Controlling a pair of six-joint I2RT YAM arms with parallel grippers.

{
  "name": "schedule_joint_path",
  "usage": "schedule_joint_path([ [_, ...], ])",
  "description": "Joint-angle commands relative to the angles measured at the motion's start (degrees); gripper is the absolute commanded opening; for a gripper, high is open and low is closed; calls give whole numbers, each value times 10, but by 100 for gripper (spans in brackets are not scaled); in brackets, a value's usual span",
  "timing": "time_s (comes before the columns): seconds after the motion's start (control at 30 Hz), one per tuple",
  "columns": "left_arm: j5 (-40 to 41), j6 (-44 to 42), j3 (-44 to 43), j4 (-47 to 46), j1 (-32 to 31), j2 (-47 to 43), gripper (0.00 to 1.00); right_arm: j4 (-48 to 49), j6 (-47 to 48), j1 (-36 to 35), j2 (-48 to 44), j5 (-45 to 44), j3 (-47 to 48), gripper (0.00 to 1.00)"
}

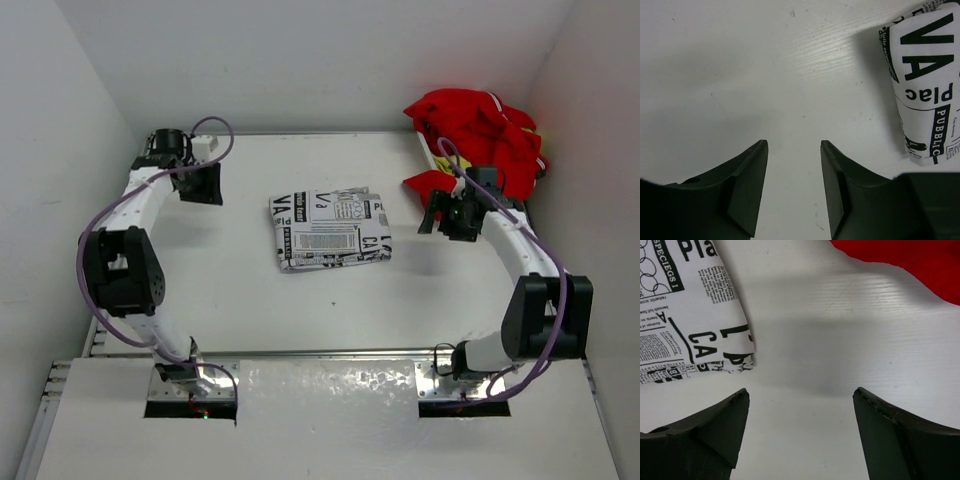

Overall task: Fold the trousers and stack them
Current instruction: Fold the trousers

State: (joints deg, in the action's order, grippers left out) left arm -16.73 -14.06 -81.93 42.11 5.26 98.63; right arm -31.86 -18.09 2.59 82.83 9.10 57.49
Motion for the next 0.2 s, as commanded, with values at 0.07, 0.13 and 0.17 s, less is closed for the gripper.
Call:
schedule_joint_path([
  [0.07,1,3,11,-31,4,-41,45,11,0,1,-4,-10,-4,80],
  [0.13,1,3,15,-33,3,-44,45,35,-1,1,-15,-7,-22,80],
  [0.17,2,3,19,-33,3,-46,45,41,-3,1,-27,-16,-26,81],
])
